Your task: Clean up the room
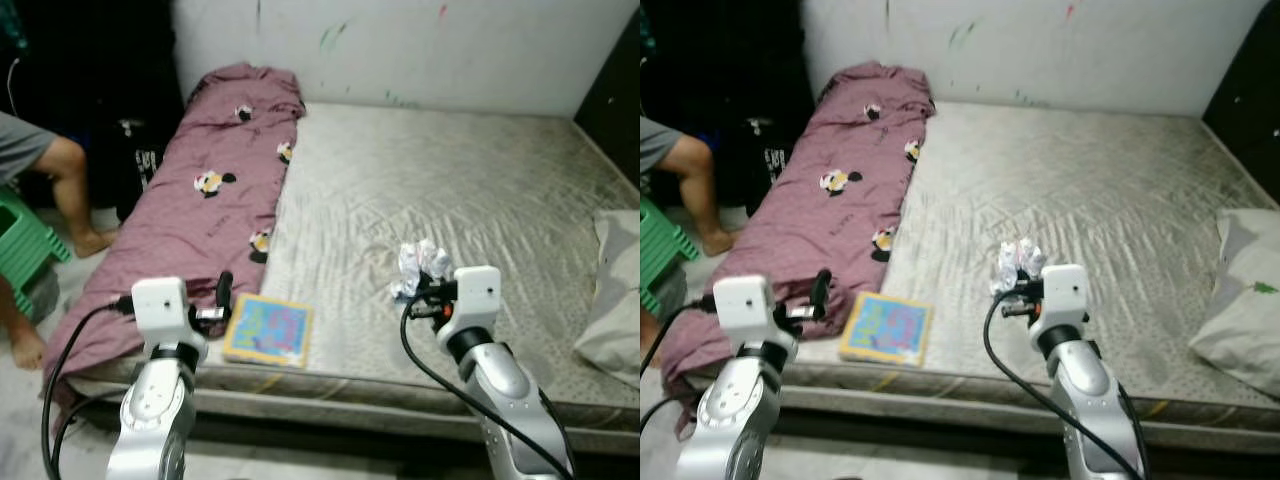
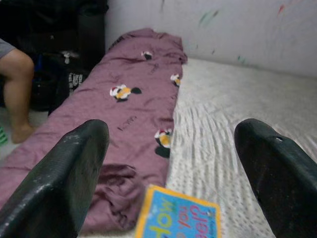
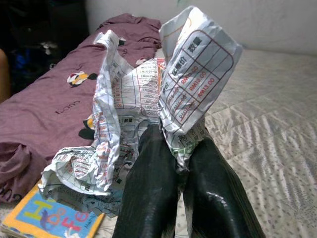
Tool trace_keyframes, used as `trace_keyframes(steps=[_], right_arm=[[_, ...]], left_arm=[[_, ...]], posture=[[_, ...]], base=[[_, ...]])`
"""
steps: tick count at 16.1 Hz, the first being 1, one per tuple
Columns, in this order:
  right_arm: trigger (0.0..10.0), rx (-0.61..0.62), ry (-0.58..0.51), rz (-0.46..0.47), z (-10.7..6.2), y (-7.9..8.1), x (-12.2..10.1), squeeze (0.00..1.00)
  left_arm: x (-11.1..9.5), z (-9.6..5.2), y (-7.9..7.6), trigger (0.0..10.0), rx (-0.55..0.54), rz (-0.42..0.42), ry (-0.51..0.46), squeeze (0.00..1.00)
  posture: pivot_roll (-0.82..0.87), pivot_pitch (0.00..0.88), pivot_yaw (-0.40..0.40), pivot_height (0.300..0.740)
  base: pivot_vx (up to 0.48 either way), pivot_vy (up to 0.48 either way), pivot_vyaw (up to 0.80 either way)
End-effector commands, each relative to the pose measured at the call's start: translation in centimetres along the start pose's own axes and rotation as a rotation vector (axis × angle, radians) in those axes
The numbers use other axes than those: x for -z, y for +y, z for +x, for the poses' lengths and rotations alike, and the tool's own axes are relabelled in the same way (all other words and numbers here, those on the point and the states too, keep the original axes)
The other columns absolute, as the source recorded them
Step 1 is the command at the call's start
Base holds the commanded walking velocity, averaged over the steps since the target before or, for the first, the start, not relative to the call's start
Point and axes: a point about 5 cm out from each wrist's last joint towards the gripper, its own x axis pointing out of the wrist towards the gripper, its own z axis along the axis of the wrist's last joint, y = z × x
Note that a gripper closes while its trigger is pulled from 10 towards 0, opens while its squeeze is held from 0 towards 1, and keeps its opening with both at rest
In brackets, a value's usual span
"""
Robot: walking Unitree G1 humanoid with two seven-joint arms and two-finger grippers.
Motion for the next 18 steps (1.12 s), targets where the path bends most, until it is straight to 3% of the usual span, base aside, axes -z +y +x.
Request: trace_keyframes(steps=[1,8,18], right_arm=[[10.0,-0.017,-0.018,0.008,0.29,0.62,-0.44,0.0],[10.0,-0.023,-0.01,0.007,0.46,0.64,-0.32,0.0],[10.0,-0.027,-0.006,0.006,0.57,0.66,-0.3,0.0]], left_arm=[[0.02,-0.13,0.61,10.0,-0.012,0.011,0.003,0.0],[-0.05,-0.03,0.5,10.0,-0.008,0.013,-0.006,0.0],[0.0,0.08,0.4,10.0,0.0,0.009,-0.001,0.0]], posture=[[-0.01,0.0,-0.019,0.74],[-0.01,0.0,-0.021,0.74],[-0.01,0.0,-0.018,0.74]], base=[[0.0,0.0,0.0],[0.0,0.0,0.0],[0.0,0.463,-0.13]])
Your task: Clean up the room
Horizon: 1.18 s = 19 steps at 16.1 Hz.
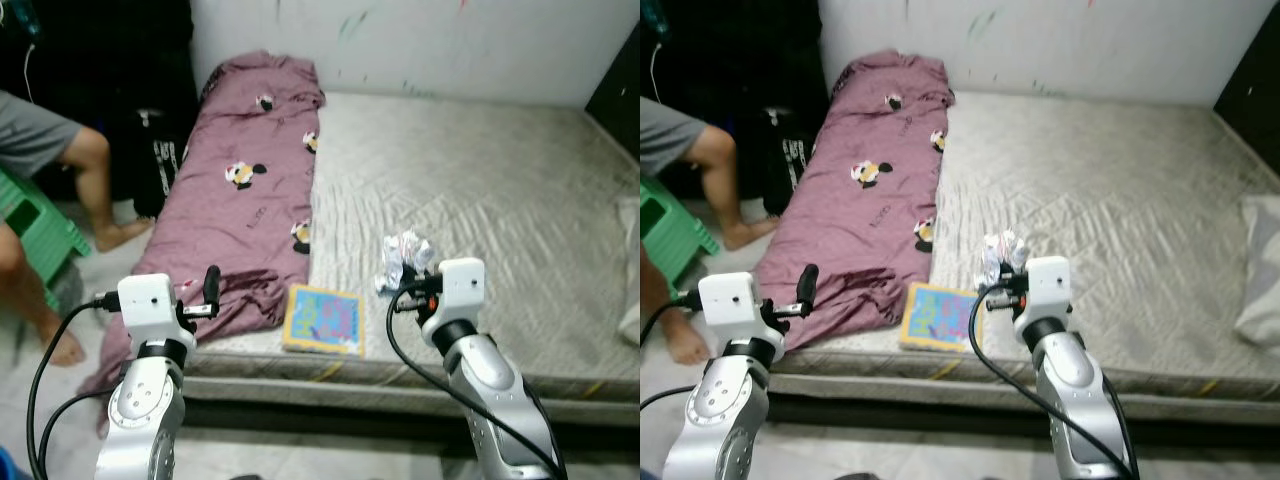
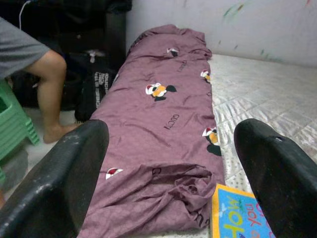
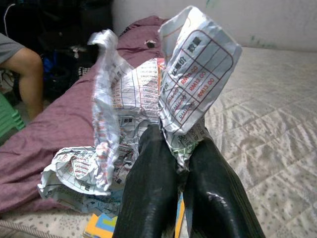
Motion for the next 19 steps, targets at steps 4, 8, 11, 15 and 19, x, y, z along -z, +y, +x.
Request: trace_keyframes(steps=[4,8,11,15,19], right_arm=[[10.0,0.011,0.011,0.005,0.0,-0.3,0.3,0.0],[10.0,0.027,0.004,0.027,0.2,-0.6,0.1,0.0],[10.0,0.018,-0.004,0.02,0.5,-0.6,0.0,0.0],[10.0,0.011,-0.024,0.005,0.9,-0.4,-0.5,0.0],[10.0,-0.016,-0.077,-0.021,1.9,0.2,-1.6,0.0]], left_arm=[[0.1,0.0,-0.1,10.0,0.016,0.007,0.003,0.0],[0.1,0.0,-0.3,10.0,0.014,0.001,0.002,0.0],[0.1,0.0,-0.3,10.0,0.01,0.001,0.004,0.0],[0.0,0.1,-0.2,10.0,0.012,0.0,0.0,0.0],[-0.5,0.6,-0.3,10.0,0.007,0.012,-0.038,0.0]], posture=[[-0.01,0.0,-0.021,0.74],[-0.01,0.0,-0.031,0.74],[-0.01,0.0,-0.034,0.74],[-0.02,0.0,-0.025,0.74],[-0.03,0.0,-0.016,0.74]], base=[[0.0,0.476,0.0],[0.0,0.476,0.0],[0.0,0.476,0.0],[0.0,0.476,0.0],[0.0,0.238,0.14]])
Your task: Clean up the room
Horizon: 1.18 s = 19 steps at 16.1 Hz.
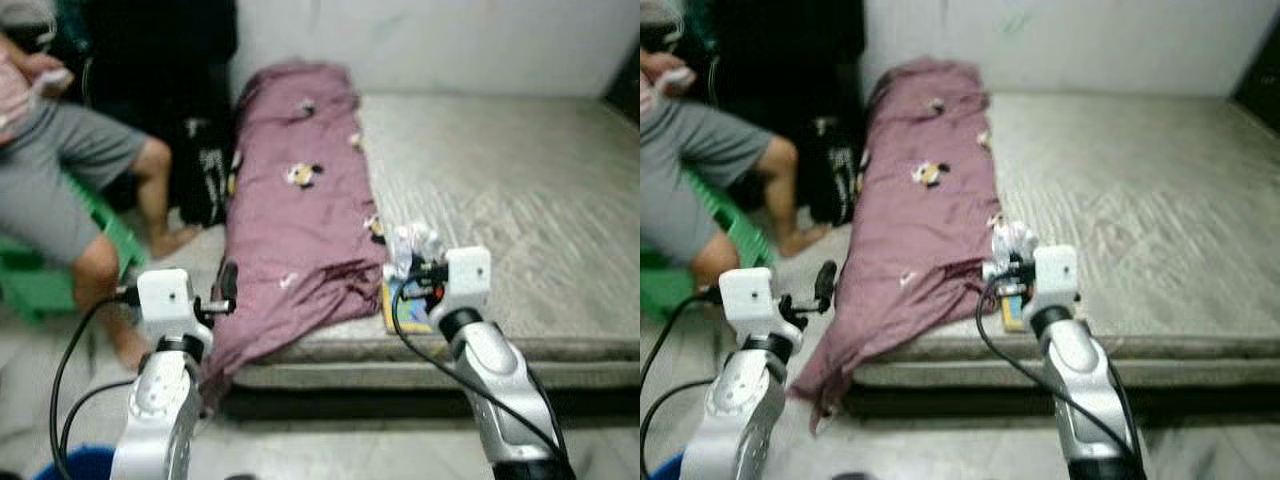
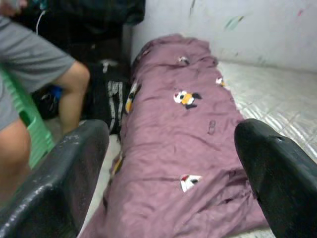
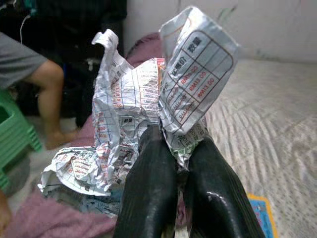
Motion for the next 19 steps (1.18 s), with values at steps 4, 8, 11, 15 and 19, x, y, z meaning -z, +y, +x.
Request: trace_keyframes(steps=[4,8,11,15,19], right_arm=[[10.0,-0.029,-0.032,-0.007,0.47,0.7,-0.64,0.0],[10.0,-0.03,-0.027,-0.018,0.55,0.73,-0.44,0.0],[10.0,-0.03,-0.017,-0.023,0.5,0.77,-0.25,0.0],[10.0,-0.036,-0.014,-0.025,0.52,0.85,-0.14,0.0],[10.0,-0.036,-0.013,-0.026,0.47,0.88,-0.05,0.0]], left_arm=[[-0.31,-0.1,0.95,10.0,-0.031,0.021,-0.017,0.0],[-0.23,0.08,0.69,10.0,-0.01,0.025,-0.013,0.0],[-0.25,0.0,0.56,10.0,0.028,0.009,-0.013,0.0],[-0.19,-0.1,0.52,10.0,0.023,0.019,-0.01,0.0],[-0.13,-0.11,0.28,10.0,0.037,0.013,-0.011,0.0]], posture=[[-0.02,0.0,-0.018,0.74],[-0.03,0.0,-0.016,0.74],[-0.02,0.0,-0.015,0.74],[-0.02,0.0,-0.016,0.74],[-0.02,0.0,-0.015,0.74]], base=[[0.0,0.0,0.8],[0.0,0.0,0.8],[0.0,0.0,0.8],[0.0,0.0,0.8],[0.0,0.0,0.8]])
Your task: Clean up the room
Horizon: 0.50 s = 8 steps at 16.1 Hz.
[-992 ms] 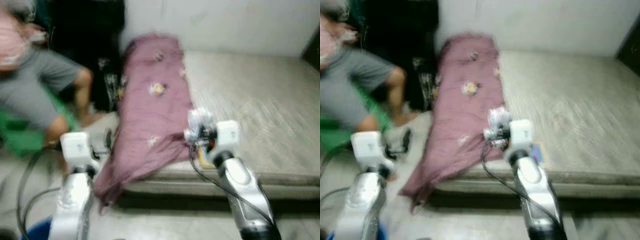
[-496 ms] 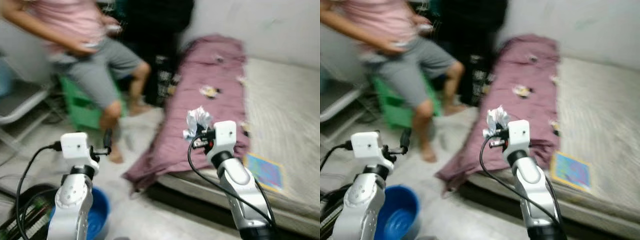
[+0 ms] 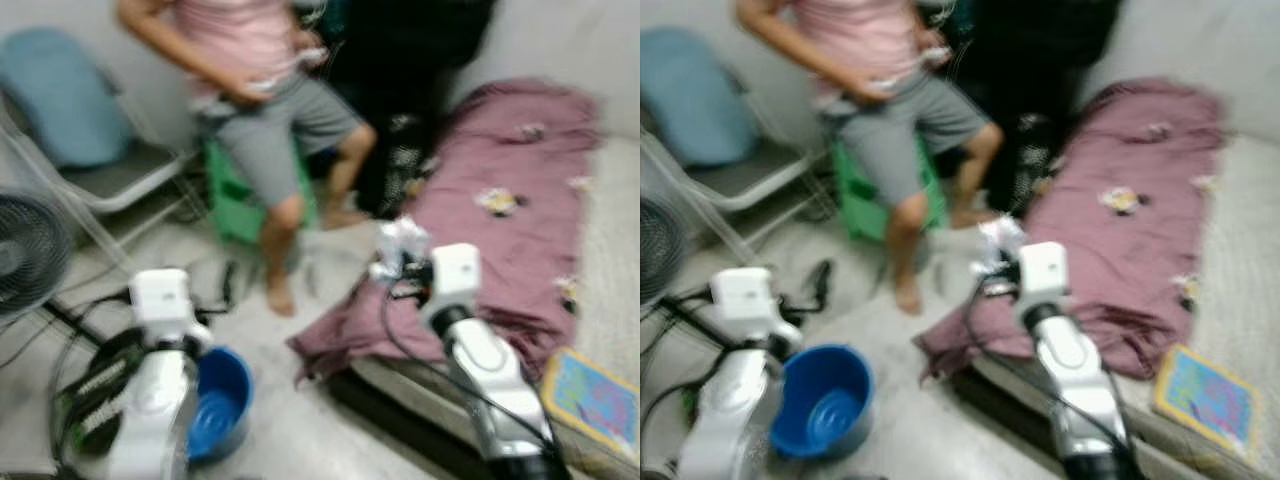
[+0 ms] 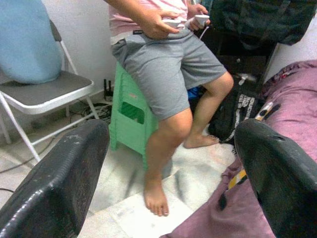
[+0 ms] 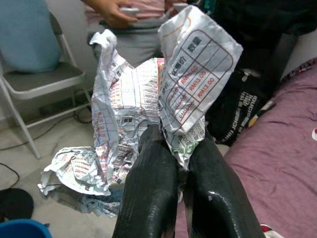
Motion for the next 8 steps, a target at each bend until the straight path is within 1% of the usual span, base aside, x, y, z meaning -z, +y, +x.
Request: trace_keyframes(steps=[1,8], right_arm=[[10.0,-0.025,-0.02,0.006,0.38,0.71,-0.44,0.0],[10.0,-0.028,-0.02,0.004,0.48,0.77,-0.37,0.0]], left_arm=[[-0.25,-0.05,0.63,10.0,-0.013,0.021,-0.008,0.0],[-0.31,0.15,0.48,10.0,0.001,0.029,-0.013,0.0]], posture=[[-0.02,0.0,-0.015,0.74],[-0.02,0.0,-0.013,0.74]], base=[[0.0,0.0,0.8],[0.0,0.0,0.8]])
